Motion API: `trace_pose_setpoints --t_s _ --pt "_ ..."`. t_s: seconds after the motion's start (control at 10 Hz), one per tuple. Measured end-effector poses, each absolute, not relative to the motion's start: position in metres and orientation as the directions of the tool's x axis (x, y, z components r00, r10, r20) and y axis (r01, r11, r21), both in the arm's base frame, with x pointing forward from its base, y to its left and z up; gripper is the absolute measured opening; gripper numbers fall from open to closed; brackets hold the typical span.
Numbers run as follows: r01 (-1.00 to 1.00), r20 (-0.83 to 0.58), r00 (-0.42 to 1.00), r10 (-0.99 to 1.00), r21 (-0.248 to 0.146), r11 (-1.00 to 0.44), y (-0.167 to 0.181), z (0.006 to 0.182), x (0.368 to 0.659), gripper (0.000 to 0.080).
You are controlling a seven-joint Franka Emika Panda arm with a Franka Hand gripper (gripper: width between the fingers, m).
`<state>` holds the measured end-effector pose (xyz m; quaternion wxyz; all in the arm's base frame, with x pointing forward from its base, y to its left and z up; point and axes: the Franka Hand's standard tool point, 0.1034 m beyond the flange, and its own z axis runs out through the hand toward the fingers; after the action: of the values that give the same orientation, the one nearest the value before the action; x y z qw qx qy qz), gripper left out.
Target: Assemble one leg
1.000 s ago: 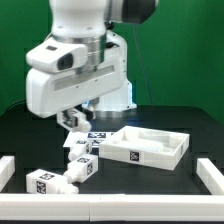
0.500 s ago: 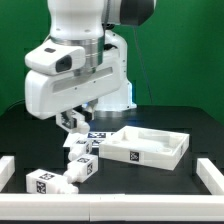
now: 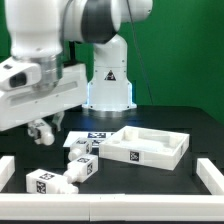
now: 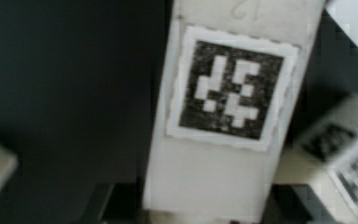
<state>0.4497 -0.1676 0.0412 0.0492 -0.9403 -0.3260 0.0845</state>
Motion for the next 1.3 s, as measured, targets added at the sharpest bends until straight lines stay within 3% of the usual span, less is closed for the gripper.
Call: trace_pose_setpoints --t_s 0.2,0.4,0.5,0.6,0.7,0.8,1.0,1.3 --pt "0.601 -0.133 0.773 0.62 -0.159 -0.783 -0.168 0.029 0.444 0.0284" --pt "0.605 -0.132 0.77 0.625 -0.16 -0.78 -0.167 0.029 0.445 0.0284" --pt "0.605 -0.132 0.77 0.625 -0.161 -0.78 -0.167 0.028 0.445 0.0353" --pt "0.605 -0.132 0.769 0.625 -0.161 -0.78 -0.167 0.028 0.444 0.0353" --pt "0.605 -0.132 0.769 0.625 -0.161 -0.779 -0.167 0.028 0.444 0.0552" --pt "0.603 -0.133 0.772 0.622 -0.16 -0.782 -0.167 0.028 0.444 0.0619" --pt "0.404 -0.156 0.895 0.419 -0.118 -0.907 -0.165 0.046 0.445 0.0643" --pt "0.081 -0.184 0.979 0.092 -0.067 -0.994 -0.109 0.064 0.436 0.0649"
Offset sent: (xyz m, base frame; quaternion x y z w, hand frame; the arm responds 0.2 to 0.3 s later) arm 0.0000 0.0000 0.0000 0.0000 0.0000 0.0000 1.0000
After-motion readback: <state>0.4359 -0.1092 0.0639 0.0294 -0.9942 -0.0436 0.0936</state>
